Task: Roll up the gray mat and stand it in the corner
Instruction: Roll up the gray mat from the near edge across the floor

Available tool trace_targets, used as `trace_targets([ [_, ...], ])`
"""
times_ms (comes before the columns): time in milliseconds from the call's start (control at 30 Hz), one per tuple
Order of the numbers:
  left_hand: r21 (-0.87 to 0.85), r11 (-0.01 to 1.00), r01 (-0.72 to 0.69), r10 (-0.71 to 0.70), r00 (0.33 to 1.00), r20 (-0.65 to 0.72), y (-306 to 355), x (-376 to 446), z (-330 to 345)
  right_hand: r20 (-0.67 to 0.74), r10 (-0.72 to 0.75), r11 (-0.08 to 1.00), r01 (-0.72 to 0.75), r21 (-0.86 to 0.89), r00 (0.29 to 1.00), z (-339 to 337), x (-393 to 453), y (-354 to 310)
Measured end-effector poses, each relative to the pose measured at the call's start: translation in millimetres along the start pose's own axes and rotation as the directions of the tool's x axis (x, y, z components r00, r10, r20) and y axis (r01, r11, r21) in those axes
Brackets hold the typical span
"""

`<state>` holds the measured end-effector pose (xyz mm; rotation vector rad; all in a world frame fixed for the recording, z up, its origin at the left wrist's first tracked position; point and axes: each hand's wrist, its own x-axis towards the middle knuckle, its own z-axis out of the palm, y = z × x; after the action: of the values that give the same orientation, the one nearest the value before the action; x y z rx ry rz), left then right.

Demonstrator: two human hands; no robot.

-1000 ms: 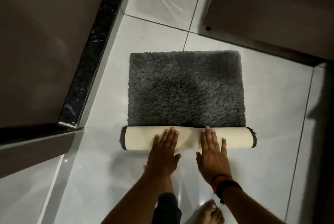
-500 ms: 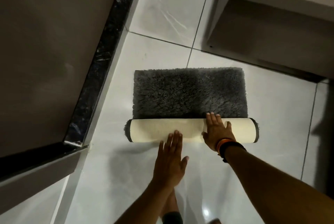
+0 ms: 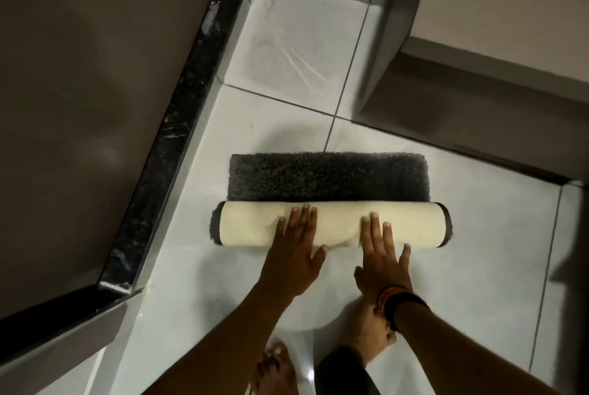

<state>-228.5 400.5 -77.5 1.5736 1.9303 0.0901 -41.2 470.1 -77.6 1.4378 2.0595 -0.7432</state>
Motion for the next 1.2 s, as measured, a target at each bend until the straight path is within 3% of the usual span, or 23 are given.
trace_targets([
  [100,-0.037,0.999,-0.032,0.033,0.999,0.032,25,9,4,0.01,-0.027,0.994,0.026,0.11,1.0,-36,35,-2],
  [233,-0.148,0.974,0.172,-0.152,0.979,0.138,53,45,-2,-0.003,-0.03,0.977,0.03,0.213,1.0,-71,62,-1],
  [300,-0.127,0.966,0.225,-0.201,0.964,0.177,57,66,-12,-0.181,0.073,0.937,-0.005,0.35,0.981,-80,61,4],
  [367,-0.161,0.954,0.252,-0.22,0.956,0.197,53,89,-25,-0.397,0.34,0.819,-0.061,0.57,0.853,-84,60,17],
  [400,-0.178,0.951,0.252,-0.214,0.955,0.207,47,100,-30,-0.4,0.522,0.696,-0.105,0.71,0.753,-86,64,28],
  [433,-0.193,0.949,0.248,-0.202,0.953,0.227,42,109,-34,-0.31,0.689,0.515,-0.142,0.845,0.656,-86,67,42],
  [467,-0.214,0.945,0.247,-0.192,0.949,0.249,38,117,-38,-0.128,0.808,0.279,-0.182,0.943,0.575,-87,72,57],
  [533,-0.248,0.933,0.26,-0.185,0.939,0.289,30,133,-45,0.284,0.824,-0.187,-0.237,0.953,0.49,-85,87,87],
  [600,-0.228,0.938,0.262,-0.189,0.936,0.297,27,150,-51,0.469,0.693,-0.482,-0.132,0.866,0.548,-90,104,109],
  [667,-0.229,0.935,0.273,-0.196,0.931,0.308,24,164,-56,0.527,0.536,-0.631,-0.103,0.769,0.659,-101,124,115],
  [733,-0.214,0.94,0.266,-0.191,0.929,0.317,22,174,-59,0.55,0.424,-0.689,-0.138,0.711,0.719,-116,142,111],
  [867,-0.207,0.945,0.252,-0.184,0.936,0.3,22,180,-75,0.546,0.45,-0.677,-0.129,0.724,0.707,-134,142,97],
  [1000,-0.276,0.912,0.304,-0.212,0.924,0.319,19,164,-109,0.498,0.366,-0.714,-0.107,0.692,0.786,-148,115,89],
  [1100,-0.337,0.867,0.366,-0.259,0.91,0.323,13,145,-149,0.482,0.288,-0.666,-0.188,0.722,0.828,-175,96,70],
  [1200,-0.452,0.785,0.424,-0.351,0.905,0.24,25,107,-191,0.492,0.228,-0.582,-0.287,0.761,0.84,-200,69,32],
])
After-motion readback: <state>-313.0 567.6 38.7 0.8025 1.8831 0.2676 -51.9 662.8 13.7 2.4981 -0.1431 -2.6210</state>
